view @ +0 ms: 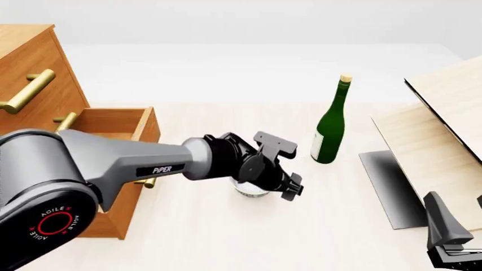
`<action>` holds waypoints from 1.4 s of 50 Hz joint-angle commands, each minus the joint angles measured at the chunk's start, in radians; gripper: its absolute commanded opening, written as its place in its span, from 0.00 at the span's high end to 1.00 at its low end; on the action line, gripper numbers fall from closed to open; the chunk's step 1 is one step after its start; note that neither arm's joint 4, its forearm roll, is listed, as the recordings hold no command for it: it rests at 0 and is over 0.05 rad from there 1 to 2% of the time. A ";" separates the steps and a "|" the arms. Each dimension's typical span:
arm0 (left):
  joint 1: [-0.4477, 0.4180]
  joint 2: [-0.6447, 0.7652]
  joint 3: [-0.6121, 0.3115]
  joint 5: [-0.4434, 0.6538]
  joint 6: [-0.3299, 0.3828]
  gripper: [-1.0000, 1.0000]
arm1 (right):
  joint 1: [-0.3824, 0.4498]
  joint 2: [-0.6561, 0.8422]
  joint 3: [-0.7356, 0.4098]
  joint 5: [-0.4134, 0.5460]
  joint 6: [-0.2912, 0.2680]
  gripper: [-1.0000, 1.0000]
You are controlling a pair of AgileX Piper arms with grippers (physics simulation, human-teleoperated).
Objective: Put the bowl in the bottom drawer of the cabinet.
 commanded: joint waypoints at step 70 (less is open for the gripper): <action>0.033 -0.124 0.055 -0.065 -0.005 1.00 | 0.000 0.000 0.000 0.000 0.000 0.00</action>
